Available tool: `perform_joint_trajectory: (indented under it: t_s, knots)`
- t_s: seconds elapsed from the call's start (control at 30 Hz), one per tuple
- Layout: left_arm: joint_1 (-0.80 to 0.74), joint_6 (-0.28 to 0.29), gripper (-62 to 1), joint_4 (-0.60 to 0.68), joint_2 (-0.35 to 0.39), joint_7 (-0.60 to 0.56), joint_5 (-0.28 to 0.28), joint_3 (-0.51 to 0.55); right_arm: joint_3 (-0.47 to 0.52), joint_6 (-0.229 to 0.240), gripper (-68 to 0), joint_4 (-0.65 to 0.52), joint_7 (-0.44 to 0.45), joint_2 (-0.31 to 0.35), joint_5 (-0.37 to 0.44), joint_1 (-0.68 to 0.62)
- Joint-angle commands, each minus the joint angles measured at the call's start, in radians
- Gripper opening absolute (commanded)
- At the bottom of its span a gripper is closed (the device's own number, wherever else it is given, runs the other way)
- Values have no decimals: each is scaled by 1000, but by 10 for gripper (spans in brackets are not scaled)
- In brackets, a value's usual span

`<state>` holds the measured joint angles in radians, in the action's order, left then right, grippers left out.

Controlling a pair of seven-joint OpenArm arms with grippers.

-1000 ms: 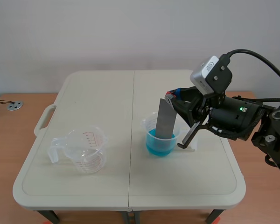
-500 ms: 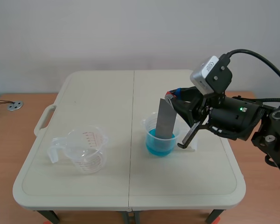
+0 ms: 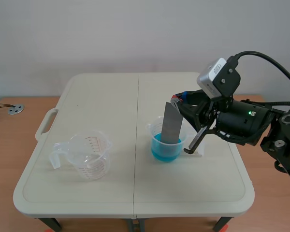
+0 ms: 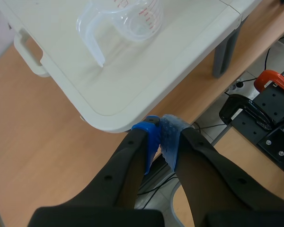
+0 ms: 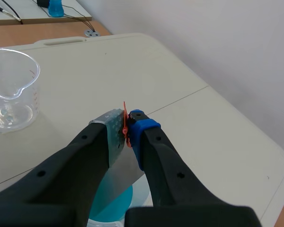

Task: Hold the metal plate by the orange handle, dip it into the blue solution, take it out and point at it, then put the plate back in the beaker on the left.
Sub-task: 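Hold the plate still in the solution, then raise the plate and point at it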

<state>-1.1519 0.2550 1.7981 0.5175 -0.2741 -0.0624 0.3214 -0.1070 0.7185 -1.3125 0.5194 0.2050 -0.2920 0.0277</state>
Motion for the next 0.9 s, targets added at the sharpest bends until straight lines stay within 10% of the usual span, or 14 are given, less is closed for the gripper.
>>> perform_joint_trajectory:
  t_s: [0.0,0.87]
  knots:
    - [3,2,-575,15,-10,-13,6,1,1,-5,-662,-2,16,0,7,19]
    - [3,2,-575,15,-10,-14,6,1,8,-2,-662,-137,56,5,6,36]
